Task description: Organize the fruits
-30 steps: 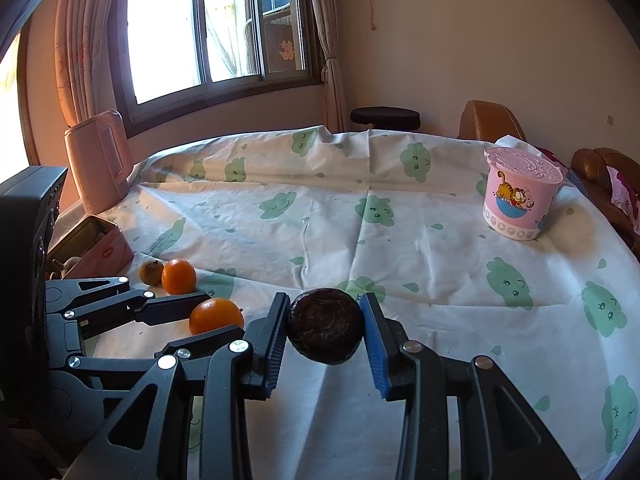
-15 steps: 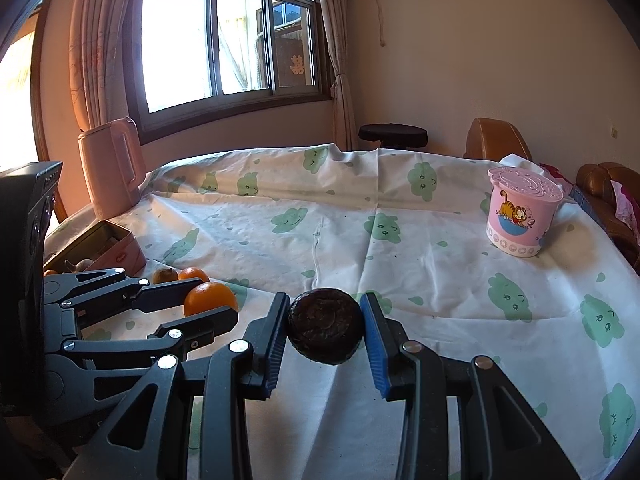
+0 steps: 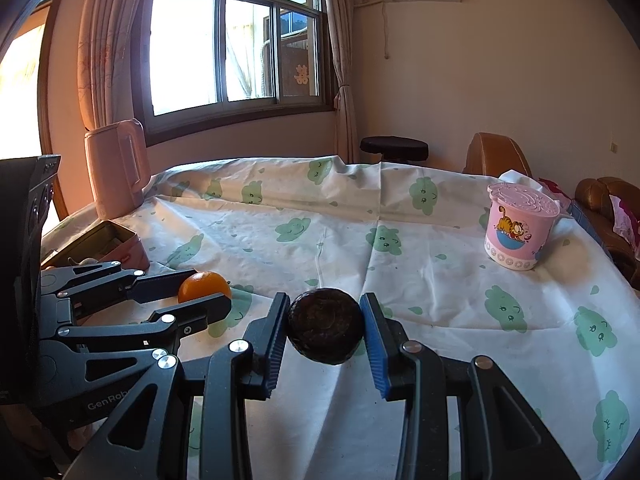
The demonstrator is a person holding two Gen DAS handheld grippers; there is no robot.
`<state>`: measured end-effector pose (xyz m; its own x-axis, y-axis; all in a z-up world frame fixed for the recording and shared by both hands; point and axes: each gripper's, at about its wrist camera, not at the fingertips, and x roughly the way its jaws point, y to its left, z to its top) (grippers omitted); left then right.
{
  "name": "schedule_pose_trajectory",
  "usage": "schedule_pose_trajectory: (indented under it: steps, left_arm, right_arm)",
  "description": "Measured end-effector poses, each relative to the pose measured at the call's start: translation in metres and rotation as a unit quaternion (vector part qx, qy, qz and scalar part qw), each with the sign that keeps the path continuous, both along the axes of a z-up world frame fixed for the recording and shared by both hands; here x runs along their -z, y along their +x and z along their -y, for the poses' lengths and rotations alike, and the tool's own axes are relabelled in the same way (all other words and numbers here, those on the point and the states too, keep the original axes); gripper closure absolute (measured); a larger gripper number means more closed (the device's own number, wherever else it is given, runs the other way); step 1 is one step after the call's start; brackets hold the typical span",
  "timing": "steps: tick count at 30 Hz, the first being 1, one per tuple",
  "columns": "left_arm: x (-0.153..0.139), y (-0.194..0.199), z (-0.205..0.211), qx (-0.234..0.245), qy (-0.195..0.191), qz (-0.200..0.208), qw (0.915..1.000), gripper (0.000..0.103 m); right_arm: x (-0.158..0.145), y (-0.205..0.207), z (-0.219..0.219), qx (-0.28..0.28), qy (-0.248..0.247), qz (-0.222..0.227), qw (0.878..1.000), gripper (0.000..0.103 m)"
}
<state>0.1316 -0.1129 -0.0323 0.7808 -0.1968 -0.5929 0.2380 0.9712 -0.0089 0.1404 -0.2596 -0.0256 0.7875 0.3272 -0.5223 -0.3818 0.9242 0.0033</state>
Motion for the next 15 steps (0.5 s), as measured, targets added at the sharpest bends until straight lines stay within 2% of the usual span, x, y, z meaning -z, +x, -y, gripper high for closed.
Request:
schedule_pose_trajectory:
  steps: [15]
  left_arm:
    - [-0.0067, -0.0096, -0.0064, -0.016, -0.011, 0.032, 0.9993, 0.067]
  right_arm:
    - [-0.0045, -0.0082, 0.0022, -0.002, 0.006, 0.028, 1.000, 0.065]
